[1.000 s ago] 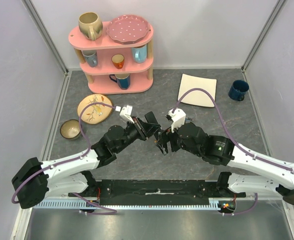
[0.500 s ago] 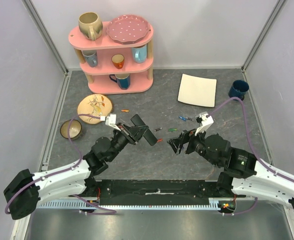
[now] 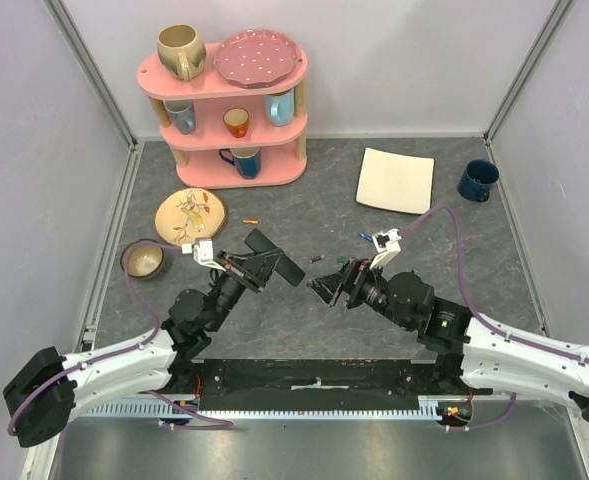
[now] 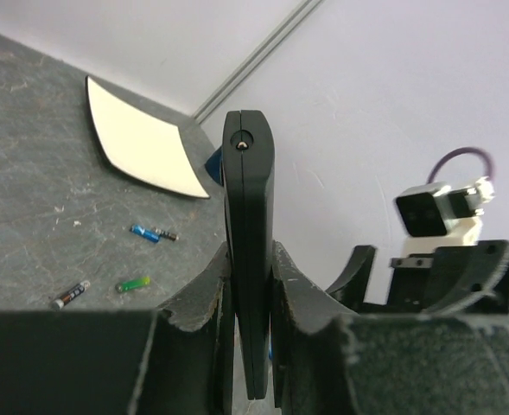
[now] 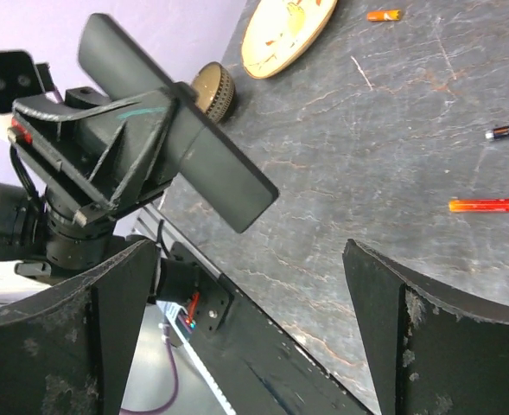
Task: Load the batteries into the remote control
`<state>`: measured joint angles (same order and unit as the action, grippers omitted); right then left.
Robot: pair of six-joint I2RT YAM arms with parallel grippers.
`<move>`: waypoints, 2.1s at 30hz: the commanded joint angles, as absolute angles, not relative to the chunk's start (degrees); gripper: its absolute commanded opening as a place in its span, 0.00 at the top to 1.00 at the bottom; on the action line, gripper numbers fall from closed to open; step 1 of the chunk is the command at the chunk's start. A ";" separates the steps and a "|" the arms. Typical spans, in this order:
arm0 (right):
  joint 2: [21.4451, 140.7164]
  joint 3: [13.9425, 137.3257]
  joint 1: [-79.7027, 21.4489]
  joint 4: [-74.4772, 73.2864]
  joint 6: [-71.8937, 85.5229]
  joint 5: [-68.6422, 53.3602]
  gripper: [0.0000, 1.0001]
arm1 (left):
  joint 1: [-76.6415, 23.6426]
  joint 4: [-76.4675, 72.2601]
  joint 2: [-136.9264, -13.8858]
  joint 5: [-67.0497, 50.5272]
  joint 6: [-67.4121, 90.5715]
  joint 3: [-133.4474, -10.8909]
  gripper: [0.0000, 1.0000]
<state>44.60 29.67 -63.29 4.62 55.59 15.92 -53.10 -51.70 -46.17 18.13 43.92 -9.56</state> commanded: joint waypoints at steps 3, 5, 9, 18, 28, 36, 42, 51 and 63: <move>49.56 24.96 -59.42 23.00 63.81 7.74 0.02 | -53.00 -56.34 -41.66 21.27 36.83 -8.53 0.98; 50.79 24.70 -58.80 25.13 63.90 7.03 0.04 | -53.00 -55.46 -40.61 20.92 36.48 -8.35 0.98; 54.75 26.89 -58.71 27.33 61.97 5.80 0.09 | -53.00 -54.49 -40.08 20.74 35.95 -8.09 0.98; 60.90 28.04 -58.54 35.24 62.66 3.60 0.13 | -53.00 -55.37 -41.04 20.22 37.09 -8.00 0.98; 65.83 27.60 -56.95 42.27 65.21 1.58 0.22 | -52.91 -55.46 -41.92 19.78 38.93 -7.47 0.98; 68.99 27.42 -56.08 45.44 66.88 0.09 0.22 | -53.00 -55.63 -41.66 19.60 38.85 -7.21 0.98; 70.57 27.69 -55.55 47.11 67.50 0.09 0.22 | -53.00 -55.46 -41.13 19.34 38.85 -7.03 0.98; 72.51 28.12 -55.46 48.34 68.20 -1.76 0.26 | -53.00 -55.37 -40.87 19.16 38.58 -7.21 0.98; 74.09 28.56 -55.19 50.19 69.61 -2.64 0.28 | -53.00 -55.55 -40.87 18.90 38.41 -7.29 0.98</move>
<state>73.32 26.24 -55.57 46.70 68.86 -1.83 -53.10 -52.84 -41.45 18.92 39.05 -7.18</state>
